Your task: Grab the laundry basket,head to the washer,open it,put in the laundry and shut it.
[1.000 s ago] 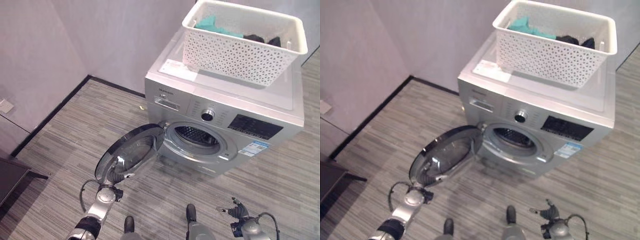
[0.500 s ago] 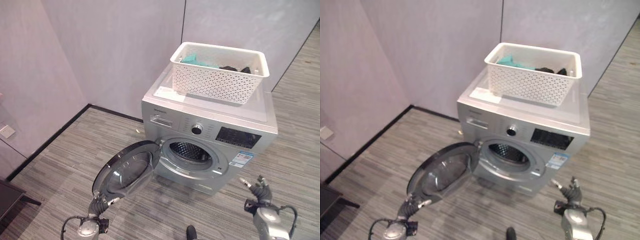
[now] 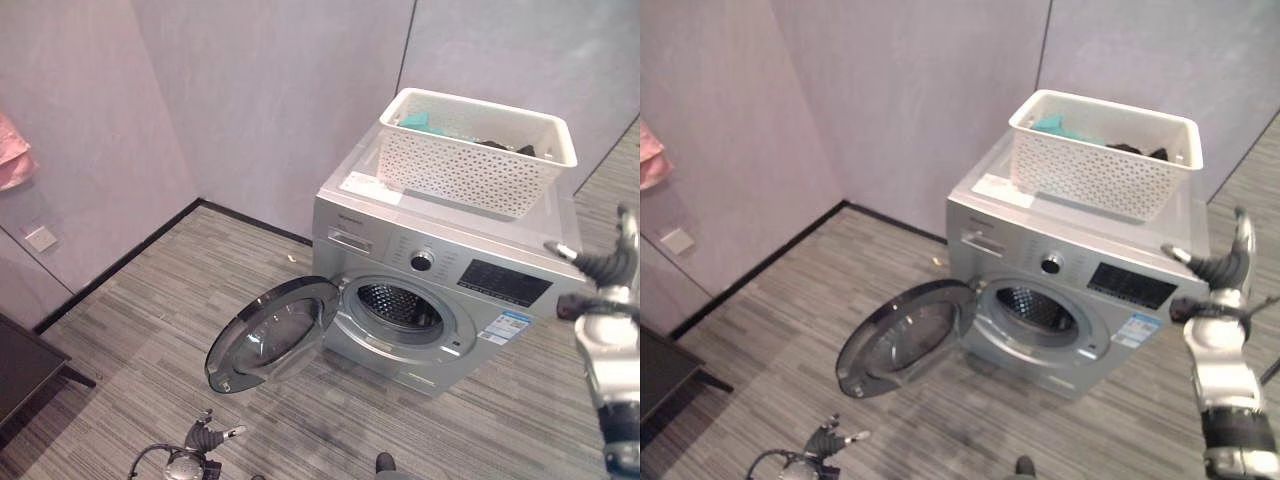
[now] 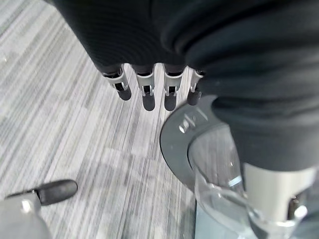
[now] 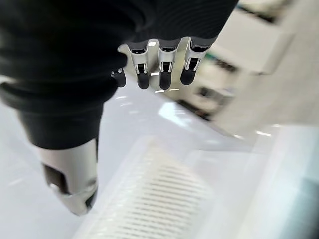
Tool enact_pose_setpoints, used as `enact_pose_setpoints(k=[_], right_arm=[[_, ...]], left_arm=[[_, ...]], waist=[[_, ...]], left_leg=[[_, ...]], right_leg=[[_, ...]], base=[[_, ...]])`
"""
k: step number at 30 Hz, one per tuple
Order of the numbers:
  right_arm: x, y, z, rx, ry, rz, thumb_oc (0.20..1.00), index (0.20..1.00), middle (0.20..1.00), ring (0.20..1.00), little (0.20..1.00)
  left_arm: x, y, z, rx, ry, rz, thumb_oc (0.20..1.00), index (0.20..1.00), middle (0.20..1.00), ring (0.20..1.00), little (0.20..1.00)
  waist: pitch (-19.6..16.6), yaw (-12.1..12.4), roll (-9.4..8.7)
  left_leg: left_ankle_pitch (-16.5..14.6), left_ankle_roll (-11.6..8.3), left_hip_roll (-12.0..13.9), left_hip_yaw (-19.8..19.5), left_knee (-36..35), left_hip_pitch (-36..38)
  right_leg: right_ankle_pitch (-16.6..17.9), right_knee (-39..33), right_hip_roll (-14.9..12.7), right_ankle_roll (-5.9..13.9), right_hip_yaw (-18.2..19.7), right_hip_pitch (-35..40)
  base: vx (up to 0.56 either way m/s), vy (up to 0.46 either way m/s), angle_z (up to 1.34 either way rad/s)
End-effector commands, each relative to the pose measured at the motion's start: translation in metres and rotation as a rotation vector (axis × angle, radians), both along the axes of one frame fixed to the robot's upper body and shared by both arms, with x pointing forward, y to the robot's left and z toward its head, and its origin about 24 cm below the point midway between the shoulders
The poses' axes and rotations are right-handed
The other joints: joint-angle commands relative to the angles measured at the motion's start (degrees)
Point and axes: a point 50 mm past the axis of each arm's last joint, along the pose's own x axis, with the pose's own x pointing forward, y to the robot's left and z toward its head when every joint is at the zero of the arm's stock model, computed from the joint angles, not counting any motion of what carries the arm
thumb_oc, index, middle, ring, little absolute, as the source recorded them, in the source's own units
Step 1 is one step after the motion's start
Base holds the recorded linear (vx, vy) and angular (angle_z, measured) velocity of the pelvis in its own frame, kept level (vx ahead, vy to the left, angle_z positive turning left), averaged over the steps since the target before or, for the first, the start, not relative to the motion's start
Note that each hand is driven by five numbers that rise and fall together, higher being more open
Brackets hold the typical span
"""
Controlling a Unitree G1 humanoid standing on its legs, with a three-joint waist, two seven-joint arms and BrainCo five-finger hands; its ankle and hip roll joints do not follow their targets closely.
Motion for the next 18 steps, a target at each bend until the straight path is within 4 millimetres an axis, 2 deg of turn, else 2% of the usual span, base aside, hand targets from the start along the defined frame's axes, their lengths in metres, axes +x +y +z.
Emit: enact_pose_setpoints(k=[1, 5, 8, 9, 10, 11, 12, 13, 14, 15, 16, 17, 18], right_arm=[[0.008, -0.007, 0.082, -0.178, -0.159, -0.028, 1.000, 1.000, 1.000, 1.000, 1.000], [0.013, -0.007, 0.120, -0.194, -0.234, -0.040, 1.000, 1.000, 1.000, 1.000, 1.000], [-0.001, -0.012, 0.152, -0.245, -0.318, -0.062, 1.000, 1.000, 1.000, 1.000, 1.000], [-0.001, -0.012, 0.153, -0.246, -0.318, -0.063, 1.000, 1.000, 1.000, 1.000, 1.000], [-0.012, -0.012, 0.173, -0.326, -0.337, -0.062, 1.000, 1.000, 1.000, 1.000, 1.000], [-0.015, -0.009, 0.182, -0.377, -0.321, -0.043, 1.000, 1.000, 1.000, 1.000, 1.000], [-0.016, -0.008, 0.186, -0.409, -0.299, -0.023, 1.000, 1.000, 1.000, 1.000, 1.000], [-0.018, -0.004, 0.194, -0.421, -0.307, 0.008, 1.000, 1.000, 1.000, 1.000, 1.000], [-0.018, 0.001, 0.203, -0.421, -0.320, 0.047, 1.000, 1.000, 1.000, 1.000, 1.000], [-0.015, 0.009, 0.208, -0.416, -0.324, 0.094, 1.000, 1.000, 1.000, 1.000, 1.000], [-0.003, 0.014, 0.195, -0.400, -0.243, 0.141, 1.000, 1.000, 1.000, 1.000, 1.000], [-0.005, 0.011, 0.193, -0.418, -0.195, 0.141, 1.000, 1.000, 1.000, 1.000, 1.000], [-0.007, 0.010, 0.185, -0.446, -0.133, 0.158, 1.000, 1.000, 1.000, 1.000, 1.000]], left_arm=[[0.036, -0.009, 0.015, 0.010, -0.125, -0.071, 1.000, 1.000, 1.000, 1.000, 1.000], [0.040, -0.011, 0.014, 0.008, -0.119, -0.050, 1.000, 1.000, 1.000, 1.000, 1.000], [0.040, -0.014, 0.010, 0.005, -0.100, -0.040, 1.000, 1.000, 1.000, 1.000, 1.000], [0.041, -0.014, 0.010, 0.004, -0.101, -0.041, 1.000, 1.000, 1.000, 1.000, 1.000], [0.036, -0.014, 0.007, 0.002, -0.079, -0.037, 1.000, 1.000, 1.000, 1.000, 1.000], [0.033, -0.016, 0.004, -0.006, -0.065, -0.030, 1.000, 1.000, 1.000, 1.000, 1.000], [0.032, -0.018, 0.003, -0.009, -0.062, -0.036, 1.000, 1.000, 1.000, 1.000, 1.000], [0.037, -0.020, 0.005, -0.010, -0.077, -0.046, 1.000, 1.000, 1.000, 1.000, 1.000], [0.045, -0.019, 0.010, -0.009, -0.105, -0.058, 1.000, 1.000, 1.000, 1.000, 1.000], [0.051, -0.021, 0.014, -0.021, -0.129, -0.068, 1.000, 1.000, 1.000, 1.000, 1.000], [0.059, -0.026, 0.018, -0.039, -0.157, -0.084, 1.000, 1.000, 1.000, 1.000, 1.000], [0.062, -0.030, 0.020, -0.054, -0.167, -0.096, 1.000, 1.000, 1.000, 1.000, 1.000], [0.064, -0.035, 0.022, -0.079, -0.182, -0.114, 1.000, 1.000, 1.000, 1.000, 1.000]], waist=[[2.23, 2.02, 2.06], [2.80, 0.95, 1.49], [2.23, -0.25, 0.53], [2.31, -0.47, 0.65], [0.77, -1.00, -0.38], [-0.11, -1.46, -0.29], [-0.39, -1.51, -0.66], [-0.16, -1.63, -0.99], [0.67, -1.08, -2.67], [1.43, -0.50, -4.21], [2.97, -0.78, -5.98], [2.89, -1.44, -6.37], [3.21, -1.34, -6.28]], left_leg=[[-8.78, 6.86, -3.50, -5.22, -0.17, 5.86], [-10.82, 5.91, -3.35, -9.26, 0.05, 8.66], [-11.34, 4.15, -1.80, -12.62, -0.35, 11.02], [-11.28, 4.09, -1.70, -12.94, -0.43, 11.04], [-11.59, 2.42, 0.44, -14.10, -1.11, 12.21], [-10.33, 1.23, 2.86, -14.68, -1.35, 12.71], [-7.76, 0.13, 4.67, -14.80, 0.16, 11.80], [-2.65, -1.00, 6.41, -14.80, 4.29, 8.77], [3.38, -1.49, 6.82, -14.81, 11.61, 3.74], [4.58, 0.56, 6.30, -14.82, 16.07, 0.60], [5.82, 2.05, 7.06, -10.78, 19.85, -4.83], [4.85, 1.69, 8.12, -7.29, 16.90, -6.75], [3.29, 0.87, 8.04, -3.16, 11.00, -8.12]], right_leg=[[2.90, 0.17, 2.98, -0.19, 3.66, -6.79], [5.05, -4.39, 3.82, 1.14, 7.27, -9.26], [5.81, -2.69, 4.09, 1.59, 8.36, -9.03], [5.65, -2.54, 4.04, 1.55, 8.03, -8.94], [5.27, -1.49, 3.74, 1.21, 7.43, -7.92], [4.48, -0.03, 4.76, 0.79, 6.74, -7.63], [3.40, 0.93, 5.82, 0.11, 6.31, -7.18], [2.61, 1.90, 6.78, -1.07, 4.94, -6.73], [2.25, 1.86, 7.09, -2.23, 3.64, -5.33], [1.84, 1.28, 7.72, -3.52, 2.98, -3.79], [0.99, -0.14, 7.85, -4.57, 1.65, -1.04], [0.53, -0.67, 7.38, -4.55, 0.55, -0.13], [-0.46, -1.17, 6.98, -4.30, -0.77, 1.27]], base=[[0.14, -0.053, 0.35], [0.24, -0.097, 0.33], [0.23, -0.159, 0.72], [0.23, -0.234, 1.24], [0.25, -0.297, 1.00], [0.30, -0.390, 0.56], [0.14, -0.330, 0.75], [0.06, -0.340, 1.13], [0.03, -0.373, 1.08], [0.03, -0.436, 0.60], [0.06, -0.337, 0.30], [0.11, -0.210, 0.71], [0.16, 0.031, 1.39]])
